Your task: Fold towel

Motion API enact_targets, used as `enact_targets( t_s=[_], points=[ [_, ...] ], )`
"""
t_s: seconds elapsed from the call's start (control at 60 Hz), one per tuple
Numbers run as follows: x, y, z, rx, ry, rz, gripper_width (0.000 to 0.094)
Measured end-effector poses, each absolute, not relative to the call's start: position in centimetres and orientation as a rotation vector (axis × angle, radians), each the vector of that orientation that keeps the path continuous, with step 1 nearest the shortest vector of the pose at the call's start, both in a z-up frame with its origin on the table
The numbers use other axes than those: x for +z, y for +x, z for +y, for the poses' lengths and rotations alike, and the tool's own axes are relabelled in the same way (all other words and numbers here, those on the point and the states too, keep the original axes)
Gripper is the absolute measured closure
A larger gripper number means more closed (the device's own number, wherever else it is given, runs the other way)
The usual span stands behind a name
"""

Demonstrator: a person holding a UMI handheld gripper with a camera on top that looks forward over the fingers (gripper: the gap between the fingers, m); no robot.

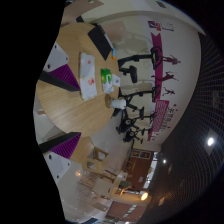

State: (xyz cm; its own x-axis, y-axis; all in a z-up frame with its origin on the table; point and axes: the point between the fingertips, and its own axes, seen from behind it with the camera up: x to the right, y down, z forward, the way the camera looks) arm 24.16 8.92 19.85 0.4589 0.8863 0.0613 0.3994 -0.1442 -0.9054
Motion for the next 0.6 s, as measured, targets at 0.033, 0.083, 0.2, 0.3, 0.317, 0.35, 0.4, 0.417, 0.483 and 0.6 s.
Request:
enact_targets(
  t_s=[0.033, 0.083, 0.2, 0.3, 0.317, 0.35, 0.4, 0.417, 0.483, 0.6],
  points=[
    [19.9, 24.1, 8.7, 0.636, -1.731, -1.114, 0.0072],
    [19.9, 23.2, 7.9, 0.648, -1.717, -1.135, 0.0071],
    [19.4, 21.5, 5.0, 0.682, -1.683, -1.193, 0.0074],
    [18.6, 18.5, 0.5, 0.737, -1.684, -1.237, 0.0072],
    [18.8, 18.3, -1.1, 0.742, -1.686, -1.243, 0.0073],
    [18.7, 17.4, -2.8, 0.762, -1.682, -1.264, 0.0074],
    [18.1, 15.9, -4.5, 0.79, -1.669, -1.299, 0.0085],
    [18.0, 15.6, -5.2, 0.795, -1.664, -1.309, 0.0087],
    [17.7, 14.2, -8.2, 0.809, -1.638, -1.343, 0.0084],
    [16.7, 11.4, -12.3, 0.839, -1.605, -1.395, 0.0084]
  ],
)
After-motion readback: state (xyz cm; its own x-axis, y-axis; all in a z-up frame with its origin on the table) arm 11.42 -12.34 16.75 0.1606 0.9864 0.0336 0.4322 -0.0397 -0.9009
